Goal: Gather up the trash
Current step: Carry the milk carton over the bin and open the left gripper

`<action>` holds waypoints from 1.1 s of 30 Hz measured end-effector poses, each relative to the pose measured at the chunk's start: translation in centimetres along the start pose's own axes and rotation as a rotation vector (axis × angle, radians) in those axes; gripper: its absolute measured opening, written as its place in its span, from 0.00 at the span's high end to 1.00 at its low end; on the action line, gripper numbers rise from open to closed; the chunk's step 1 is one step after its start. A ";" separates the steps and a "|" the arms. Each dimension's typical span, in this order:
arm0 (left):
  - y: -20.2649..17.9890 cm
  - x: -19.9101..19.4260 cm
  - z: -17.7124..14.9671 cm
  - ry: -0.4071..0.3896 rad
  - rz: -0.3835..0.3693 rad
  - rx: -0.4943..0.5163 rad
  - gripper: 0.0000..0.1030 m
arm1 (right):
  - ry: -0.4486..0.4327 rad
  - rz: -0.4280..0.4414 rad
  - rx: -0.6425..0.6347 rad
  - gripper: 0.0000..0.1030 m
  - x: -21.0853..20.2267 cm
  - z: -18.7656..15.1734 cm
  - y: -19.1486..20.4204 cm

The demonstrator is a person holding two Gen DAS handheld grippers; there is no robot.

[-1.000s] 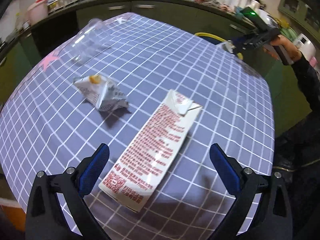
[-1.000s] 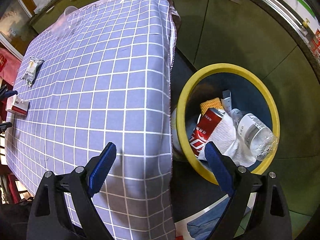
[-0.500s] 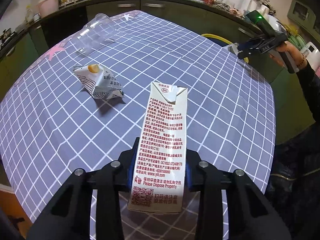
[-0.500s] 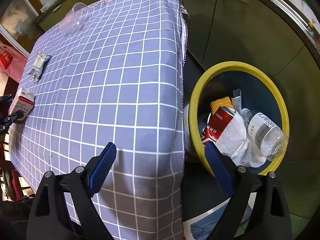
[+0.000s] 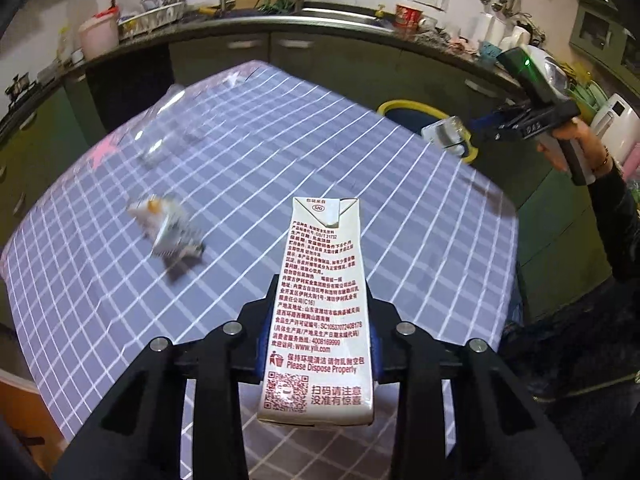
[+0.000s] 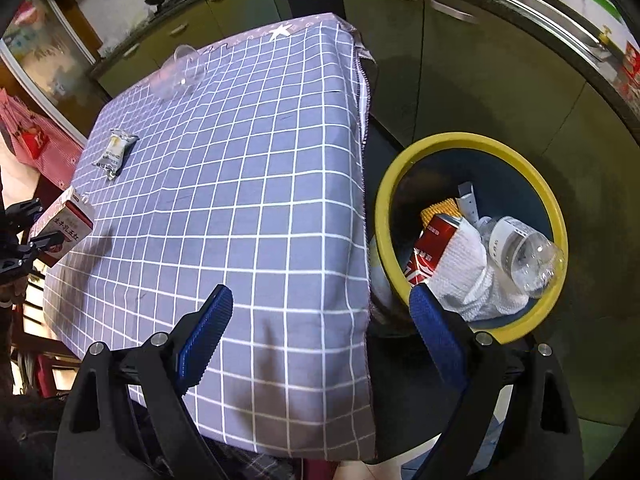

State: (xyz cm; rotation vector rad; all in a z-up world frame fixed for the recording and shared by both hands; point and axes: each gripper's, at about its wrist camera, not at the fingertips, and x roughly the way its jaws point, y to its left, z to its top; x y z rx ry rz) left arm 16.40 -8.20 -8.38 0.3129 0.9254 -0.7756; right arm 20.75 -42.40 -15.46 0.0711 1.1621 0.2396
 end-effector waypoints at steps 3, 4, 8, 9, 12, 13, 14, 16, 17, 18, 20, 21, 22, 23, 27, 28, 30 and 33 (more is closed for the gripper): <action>-1.5 -0.3 1.5 -0.014 -0.016 0.022 0.67 | -0.020 0.001 0.016 0.14 -1.0 -0.9 -0.8; -2.1 -0.4 2.3 -0.020 -0.026 0.035 0.67 | -0.034 0.001 0.027 0.14 -1.6 -1.3 -1.3; -4.1 0.0 5.9 -0.030 -0.087 0.082 0.67 | -0.084 -0.013 0.073 0.14 -4.0 -3.3 -3.4; -5.1 0.3 7.2 -0.029 -0.110 0.101 0.67 | -0.098 -0.018 0.089 0.14 -4.6 -3.9 -4.2; -7.9 2.1 11.0 -0.026 -0.165 0.142 0.67 | -0.139 -0.030 0.146 0.14 -6.8 -6.3 -6.7; -8.6 2.7 12.0 -0.024 -0.179 0.151 0.67 | -0.155 -0.035 0.172 0.14 -7.6 -7.3 -7.7; -9.6 3.8 13.5 -0.018 -0.198 0.163 0.67 | -0.164 -0.037 0.189 0.14 -8.1 -8.0 -8.5; -11.2 5.9 16.0 -0.006 -0.220 0.178 0.67 | -0.177 -0.043 0.226 0.14 -8.9 -9.5 -10.2; -12.0 7.1 17.1 0.003 -0.229 0.184 0.67 | -0.183 -0.047 0.248 0.14 -9.2 -10.4 -11.1; -12.9 8.7 18.7 0.013 -0.236 0.188 0.67 | -0.187 -0.048 0.270 0.14 -9.5 -11.3 -12.1; -13.9 11.5 20.9 0.027 -0.245 0.184 0.67 | -0.193 -0.048 0.307 0.14 -9.9 -12.7 -13.7; -14.4 13.0 22.0 0.039 -0.253 0.182 0.67 | -0.196 -0.048 0.329 0.14 -10.0 -13.5 -14.6; -14.8 14.2 22.7 0.045 -0.253 0.180 0.67 | -0.199 -0.048 0.342 0.14 -10.1 -14.0 -15.2; -15.1 15.6 23.6 0.055 -0.251 0.176 0.67 | -0.202 -0.045 0.363 0.14 -10.1 -14.8 -16.1; -16.5 21.6 26.4 0.112 -0.245 0.162 0.67 | -0.201 -0.035 0.423 0.14 -9.7 -16.8 -18.5; -16.7 22.6 26.7 0.117 -0.236 0.164 0.67 | -0.198 -0.032 0.433 0.14 -9.6 -17.1 -18.9; -17.2 24.7 27.3 0.139 -0.225 0.162 0.67 | -0.189 -0.024 0.460 0.14 -9.0 -17.7 -19.8; -17.4 27.9 27.9 0.185 -0.192 0.148 0.65 | -0.180 -0.019 0.488 0.14 -8.6 -18.3 -20.7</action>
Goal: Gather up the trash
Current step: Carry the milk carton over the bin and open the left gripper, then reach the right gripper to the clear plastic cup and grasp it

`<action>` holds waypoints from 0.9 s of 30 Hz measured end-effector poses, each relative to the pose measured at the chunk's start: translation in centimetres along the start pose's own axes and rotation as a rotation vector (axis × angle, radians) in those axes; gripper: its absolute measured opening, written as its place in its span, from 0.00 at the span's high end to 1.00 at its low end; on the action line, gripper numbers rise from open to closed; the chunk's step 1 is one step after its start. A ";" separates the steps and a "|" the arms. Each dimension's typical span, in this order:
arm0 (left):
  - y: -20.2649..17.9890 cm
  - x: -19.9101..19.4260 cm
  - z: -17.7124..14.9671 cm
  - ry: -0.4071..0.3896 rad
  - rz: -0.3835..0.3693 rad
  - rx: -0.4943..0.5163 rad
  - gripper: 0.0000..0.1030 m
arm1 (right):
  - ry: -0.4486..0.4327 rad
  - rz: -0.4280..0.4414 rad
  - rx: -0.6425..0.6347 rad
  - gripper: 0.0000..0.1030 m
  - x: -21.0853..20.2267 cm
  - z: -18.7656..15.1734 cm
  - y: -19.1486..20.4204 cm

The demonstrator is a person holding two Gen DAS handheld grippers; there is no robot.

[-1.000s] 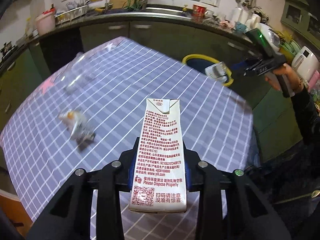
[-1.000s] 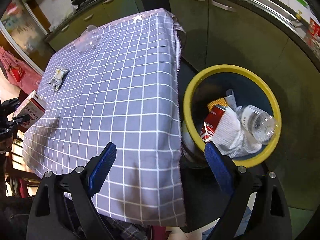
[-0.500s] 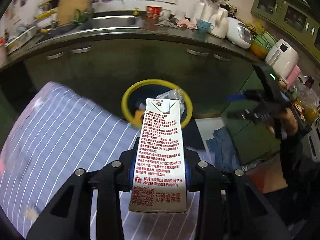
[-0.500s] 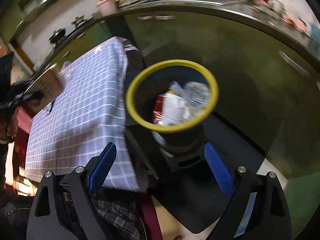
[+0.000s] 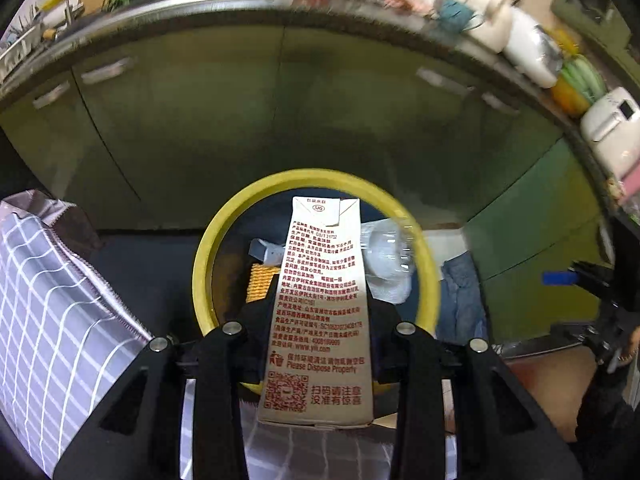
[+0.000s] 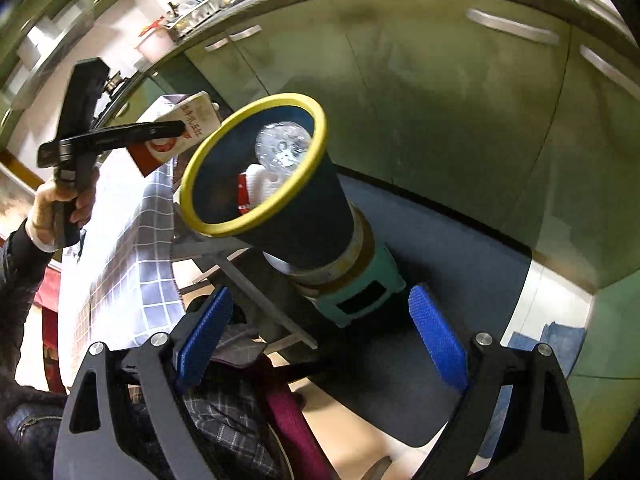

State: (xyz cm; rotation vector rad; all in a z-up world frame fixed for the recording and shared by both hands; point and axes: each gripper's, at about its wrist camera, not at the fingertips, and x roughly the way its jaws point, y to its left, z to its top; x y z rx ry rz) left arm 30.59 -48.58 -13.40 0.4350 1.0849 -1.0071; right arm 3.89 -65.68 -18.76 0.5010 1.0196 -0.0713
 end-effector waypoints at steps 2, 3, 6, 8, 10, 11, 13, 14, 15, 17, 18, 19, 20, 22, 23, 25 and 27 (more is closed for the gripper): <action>0.2 0.7 0.1 0.006 0.010 -0.017 0.49 | -0.001 0.001 0.009 0.14 0.0 0.0 -0.2; 0.4 0.6 0.1 0.003 0.009 -0.029 0.41 | 0.000 0.001 0.008 0.14 0.0 0.0 -0.2; 0.8 -1.7 -1.0 -0.050 -0.012 -0.044 0.39 | 0.000 0.000 -0.008 0.14 0.1 0.0 0.4; 1.0 -4.7 -2.5 -0.125 -0.033 -0.063 0.38 | -0.002 0.002 -0.028 0.14 -0.1 0.3 1.3; 1.6 -8.2 -4.9 -0.214 -0.037 -0.087 0.34 | -0.007 0.010 -0.057 0.14 -0.2 0.7 2.6; 2.0 -10.2 -6.6 -0.266 -0.025 -0.097 0.29 | -0.008 0.019 -0.085 0.14 -0.1 1.1 3.7; 3.0 -13.5 -10.3 -0.358 0.006 -0.110 0.22 | -0.004 0.032 -0.135 0.14 0.1 1.9 5.8; 3.4 -14.8 -12.3 -0.391 0.028 -0.114 0.21 | 0.000 0.037 -0.174 0.14 0.5 2.6 7.5; 3.8 -15.8 -14.1 -0.414 0.056 -0.115 0.21 | 0.005 0.041 -0.210 0.14 0.8 3.2 9.1; 4.6 -17.7 -18.3 -0.439 0.134 -0.110 0.21 | 0.018 0.048 -0.284 0.14 1.8 4.6 12.6; 5.1 -18.4 -20.2 -0.450 0.179 -0.111 0.21 | 0.024 0.051 -0.315 0.14 2.2 5.1 14.2; 5.9 -19.5 -22.4 -0.460 0.241 -0.118 0.21 | 0.033 0.065 -0.374 0.14 2.9 6.1 17.1; 6.4 -20.4 -24.1 -0.475 0.286 -0.130 0.21 | 0.039 0.077 -0.406 0.14 3.2 6.8 19.1; 7.9 -22.5 -26.9 -0.516 0.349 -0.165 0.20 | 0.051 0.110 -0.475 0.13 4.4 8.4 23.6; 8.9 -23.5 -28.3 -0.540 0.378 -0.188 0.17 | 0.052 0.134 -0.527 0.13 5.3 9.2 26.7; 10.6 -25.5 -31.0 -0.591 0.431 -0.236 0.14 | 0.054 0.176 -0.619 0.12 6.9 10.4 32.5; 12.7 -26.7 -33.3 -0.613 0.463 -0.279 0.14 | 0.055 0.211 -0.686 0.09 8.5 11.2 37.4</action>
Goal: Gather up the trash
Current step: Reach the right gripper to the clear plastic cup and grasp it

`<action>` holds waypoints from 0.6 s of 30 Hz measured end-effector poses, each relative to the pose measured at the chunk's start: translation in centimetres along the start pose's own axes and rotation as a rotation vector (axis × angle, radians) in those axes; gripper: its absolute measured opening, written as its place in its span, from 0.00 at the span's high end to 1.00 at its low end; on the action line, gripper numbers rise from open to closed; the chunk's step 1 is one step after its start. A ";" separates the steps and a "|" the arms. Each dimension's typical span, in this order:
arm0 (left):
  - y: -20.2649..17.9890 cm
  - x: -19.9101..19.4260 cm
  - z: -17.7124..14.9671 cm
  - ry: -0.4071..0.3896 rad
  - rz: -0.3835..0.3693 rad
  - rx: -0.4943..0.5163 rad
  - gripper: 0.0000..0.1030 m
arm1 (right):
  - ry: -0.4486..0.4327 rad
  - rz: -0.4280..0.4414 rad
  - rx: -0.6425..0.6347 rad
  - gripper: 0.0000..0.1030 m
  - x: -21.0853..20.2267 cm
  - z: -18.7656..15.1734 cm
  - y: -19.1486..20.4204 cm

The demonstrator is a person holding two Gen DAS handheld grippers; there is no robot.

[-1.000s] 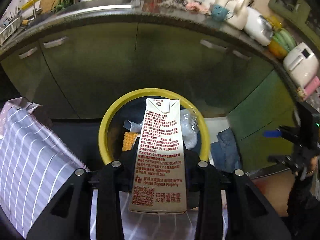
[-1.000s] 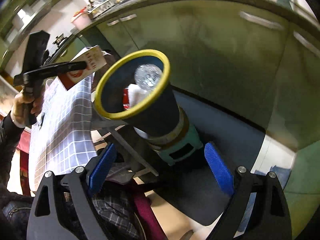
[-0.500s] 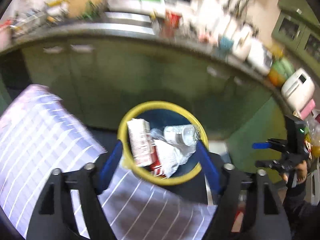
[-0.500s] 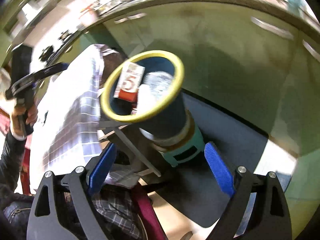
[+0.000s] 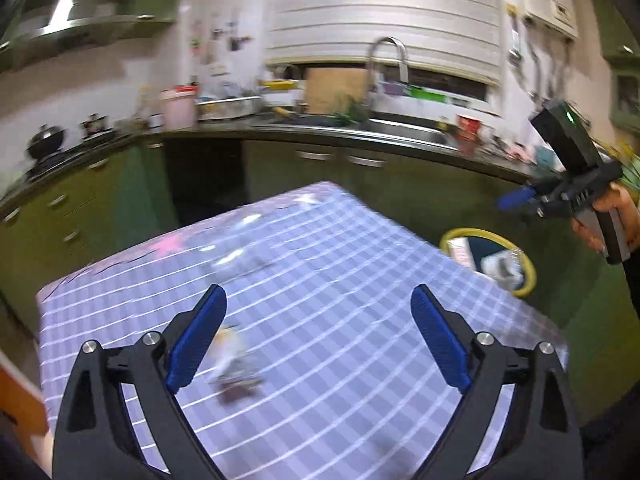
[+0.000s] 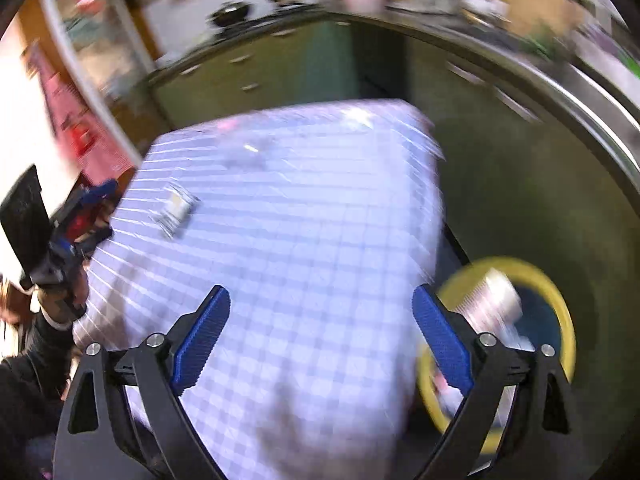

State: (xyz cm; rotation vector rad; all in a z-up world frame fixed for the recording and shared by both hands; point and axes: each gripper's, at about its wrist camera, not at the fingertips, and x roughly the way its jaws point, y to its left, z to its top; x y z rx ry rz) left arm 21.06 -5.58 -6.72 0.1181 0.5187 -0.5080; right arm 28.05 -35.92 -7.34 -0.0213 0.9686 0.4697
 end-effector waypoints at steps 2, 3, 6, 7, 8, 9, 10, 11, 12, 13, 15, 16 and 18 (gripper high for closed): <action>1.4 -0.2 -0.8 -0.009 0.016 -0.024 0.14 | -0.008 0.036 -0.080 0.06 2.4 3.9 3.0; 2.0 -0.1 -1.3 -0.010 0.009 -0.038 0.14 | -0.009 0.046 -0.125 0.05 3.8 5.9 4.6; 2.8 0.2 -2.1 -0.003 -0.003 -0.041 0.14 | 0.034 0.061 -0.192 0.05 8.4 10.7 8.0; 2.8 0.3 -2.2 0.000 -0.006 -0.036 0.14 | 0.059 0.058 -0.184 0.05 10.2 12.4 8.6; 3.0 0.2 -2.2 0.000 -0.015 -0.036 0.14 | 0.080 0.055 -0.168 0.05 11.8 13.8 8.8; 3.0 0.3 -2.3 0.003 -0.037 -0.046 0.14 | 0.102 0.062 -0.147 0.05 13.0 14.8 8.6; 3.1 0.4 -2.3 0.011 -0.057 -0.059 0.14 | 0.124 0.076 -0.125 0.09 14.3 15.8 8.5; 3.2 0.4 -2.5 0.019 -0.068 -0.071 0.13 | 0.149 0.093 -0.095 0.13 15.8 16.8 8.4; 3.2 0.5 -2.6 0.027 -0.075 -0.083 0.13 | 0.164 0.092 -0.068 0.15 17.1 17.7 8.1; 3.4 0.4 -2.8 0.032 -0.083 -0.091 0.13 | 0.175 0.093 -0.053 0.16 17.9 18.2 8.0; 3.5 0.6 -3.0 0.039 -0.090 -0.099 0.13 | 0.212 0.097 -0.002 0.17 20.2 19.2 7.4; 3.5 0.6 -3.1 0.041 -0.093 -0.103 0.13 | 0.233 0.099 0.022 0.17 21.1 19.5 7.1; 3.5 0.8 -3.3 0.046 -0.098 -0.106 0.13 | 0.254 0.089 0.042 0.20 22.5 19.8 6.9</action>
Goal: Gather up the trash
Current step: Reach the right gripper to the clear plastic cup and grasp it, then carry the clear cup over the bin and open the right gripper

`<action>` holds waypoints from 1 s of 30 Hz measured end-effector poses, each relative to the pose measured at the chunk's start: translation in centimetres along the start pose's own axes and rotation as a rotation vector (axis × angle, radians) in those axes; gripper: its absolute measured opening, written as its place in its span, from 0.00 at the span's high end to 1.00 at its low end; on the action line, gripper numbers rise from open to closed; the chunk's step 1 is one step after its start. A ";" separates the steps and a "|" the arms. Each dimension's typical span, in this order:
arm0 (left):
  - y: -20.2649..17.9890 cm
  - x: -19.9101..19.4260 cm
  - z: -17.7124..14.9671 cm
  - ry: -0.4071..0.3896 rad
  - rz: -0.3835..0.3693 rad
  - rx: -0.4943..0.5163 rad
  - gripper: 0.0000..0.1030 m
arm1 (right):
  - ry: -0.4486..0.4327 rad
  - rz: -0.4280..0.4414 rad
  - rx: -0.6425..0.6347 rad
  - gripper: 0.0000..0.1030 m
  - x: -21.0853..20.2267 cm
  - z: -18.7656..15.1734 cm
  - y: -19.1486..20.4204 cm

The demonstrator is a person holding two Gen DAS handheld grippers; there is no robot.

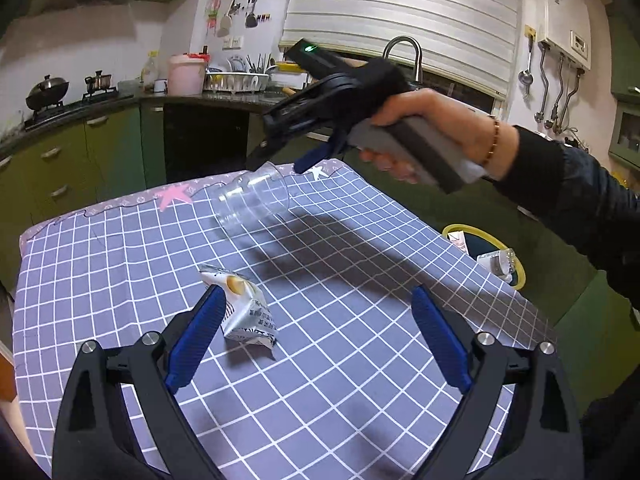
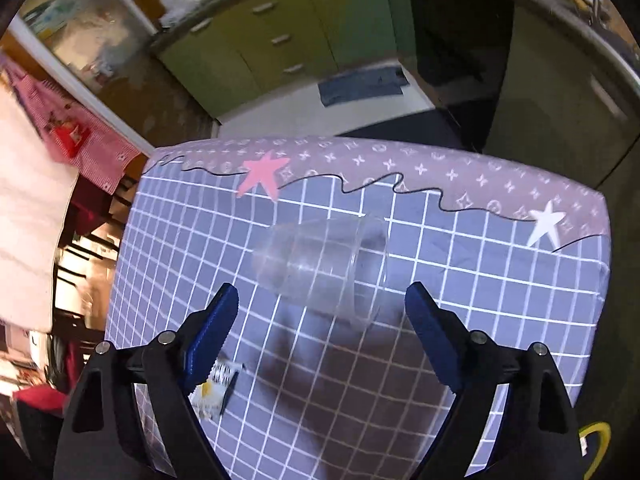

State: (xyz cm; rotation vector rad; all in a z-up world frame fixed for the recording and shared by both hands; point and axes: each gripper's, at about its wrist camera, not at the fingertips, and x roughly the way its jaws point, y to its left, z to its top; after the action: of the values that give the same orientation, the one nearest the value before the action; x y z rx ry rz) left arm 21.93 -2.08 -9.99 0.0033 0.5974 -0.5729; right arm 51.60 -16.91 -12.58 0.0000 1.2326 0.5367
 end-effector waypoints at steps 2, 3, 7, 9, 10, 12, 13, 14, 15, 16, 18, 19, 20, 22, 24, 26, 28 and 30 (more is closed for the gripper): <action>-0.1 0.0 -0.1 0.000 0.002 -0.001 0.13 | 0.009 -0.007 0.001 0.33 0.7 -0.3 -0.1; -0.1 0.1 -0.1 0.000 0.000 -0.003 0.13 | 0.011 -0.009 0.003 0.36 0.8 -0.2 0.0; 0.2 0.0 -0.1 0.001 -0.007 -0.013 0.13 | 0.005 -0.006 0.005 0.42 1.1 -0.3 0.2; 0.1 0.0 -0.1 0.000 -0.007 -0.011 0.13 | 0.003 0.005 0.006 0.52 1.3 -0.3 0.2; 0.0 0.0 -0.1 0.001 -0.006 -0.007 0.13 | 0.004 0.007 0.004 0.63 1.2 -0.4 0.3; -0.2 0.0 -0.1 0.002 -0.002 0.002 0.13 | 0.001 0.020 0.000 0.79 1.0 -0.6 0.5; -0.3 0.0 -0.1 0.002 0.000 0.006 0.13 | -0.002 0.034 -0.002 0.83 1.0 -0.7 0.6; -0.4 0.0 -0.1 0.004 -0.002 0.007 0.13 | -0.006 0.037 -0.006 0.86 0.8 -0.8 0.8; -0.4 0.1 -0.1 0.006 -0.003 0.008 0.13 | -0.018 0.041 -0.012 0.88 0.5 -1.0 1.0; -0.4 0.1 -0.2 0.007 -0.002 0.008 0.13 | -0.030 0.048 -0.016 0.93 0.0 -1.1 1.1; -0.5 0.2 -0.2 0.010 0.004 0.011 0.13 | -0.055 0.045 -0.027 0.94 -1.0 -1.4 1.5; -0.5 0.3 -0.3 0.011 0.007 0.012 0.13 | -0.063 0.042 -0.035 0.94 -1.6 -1.6 1.6; -0.5 0.3 -0.2 0.012 0.009 0.013 0.13 | -0.076 0.040 -0.044 0.94 -2.4 -1.8 1.8; -0.5 0.4 -0.3 0.012 0.011 0.015 0.13 | -0.094 0.033 -0.063 0.94 -3.9 -2.5 2.2; -0.5 0.4 -0.3 0.011 0.014 0.016 0.13 | -0.117 0.018 -0.083 0.94 -5.7 -3.3 2.6; -0.4 0.5 -0.4 0.012 0.015 0.018 0.13 | -0.140 0.000 -0.101 0.94 -7.7 -4.5 2.7; -0.5 0.6 -0.4 0.013 0.018 0.022 0.13 | -0.173 -0.034 -0.110 0.94 -10.4 -6.4 2.4; -0.7 0.6 -0.5 0.014 0.021 0.029 0.13 | -0.202 -0.074 -0.106 0.94 -12.8 -8.4 1.5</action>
State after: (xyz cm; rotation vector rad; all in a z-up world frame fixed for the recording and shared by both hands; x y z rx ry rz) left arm 21.72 -2.91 -10.67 0.0407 0.6015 -0.5620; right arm 40.60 -22.97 -3.66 -0.0788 1.0021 0.5233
